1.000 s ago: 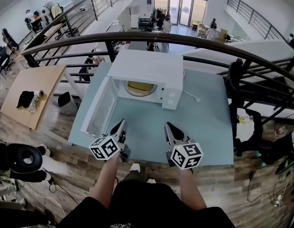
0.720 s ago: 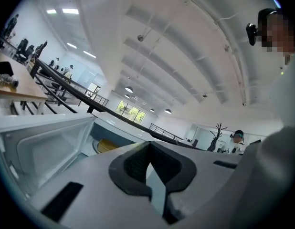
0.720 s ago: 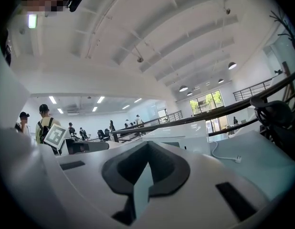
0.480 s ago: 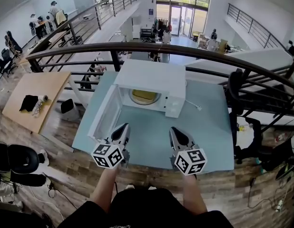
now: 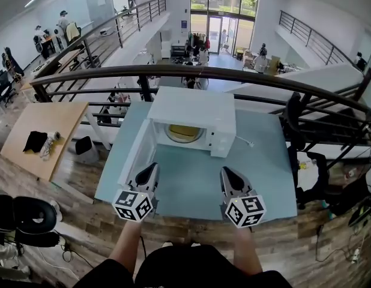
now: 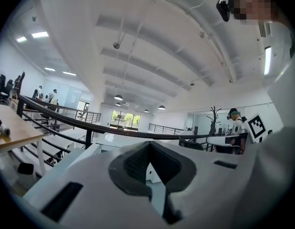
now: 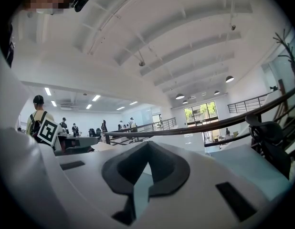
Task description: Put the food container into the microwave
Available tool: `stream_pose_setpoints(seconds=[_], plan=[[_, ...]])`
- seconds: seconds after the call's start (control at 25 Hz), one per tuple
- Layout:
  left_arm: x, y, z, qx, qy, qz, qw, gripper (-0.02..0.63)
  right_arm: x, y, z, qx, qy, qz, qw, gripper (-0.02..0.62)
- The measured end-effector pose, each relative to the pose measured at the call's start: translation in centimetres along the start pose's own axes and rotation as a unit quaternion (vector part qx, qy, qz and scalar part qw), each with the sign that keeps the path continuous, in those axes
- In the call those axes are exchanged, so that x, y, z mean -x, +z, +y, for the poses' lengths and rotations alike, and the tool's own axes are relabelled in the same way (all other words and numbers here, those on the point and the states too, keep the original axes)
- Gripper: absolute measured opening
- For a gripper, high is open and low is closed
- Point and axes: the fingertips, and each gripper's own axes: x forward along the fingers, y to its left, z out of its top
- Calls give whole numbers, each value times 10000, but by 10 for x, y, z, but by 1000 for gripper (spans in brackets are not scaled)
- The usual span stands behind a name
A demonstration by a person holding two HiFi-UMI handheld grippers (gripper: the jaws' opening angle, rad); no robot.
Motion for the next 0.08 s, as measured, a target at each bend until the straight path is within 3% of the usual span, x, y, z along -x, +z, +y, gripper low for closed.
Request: stream_pose_setpoints(seconds=[0.08], plan=[[2, 3, 3, -123, -10, 11, 9999, 8, -1, 3, 1, 22, -72, -36, 10000, 6]])
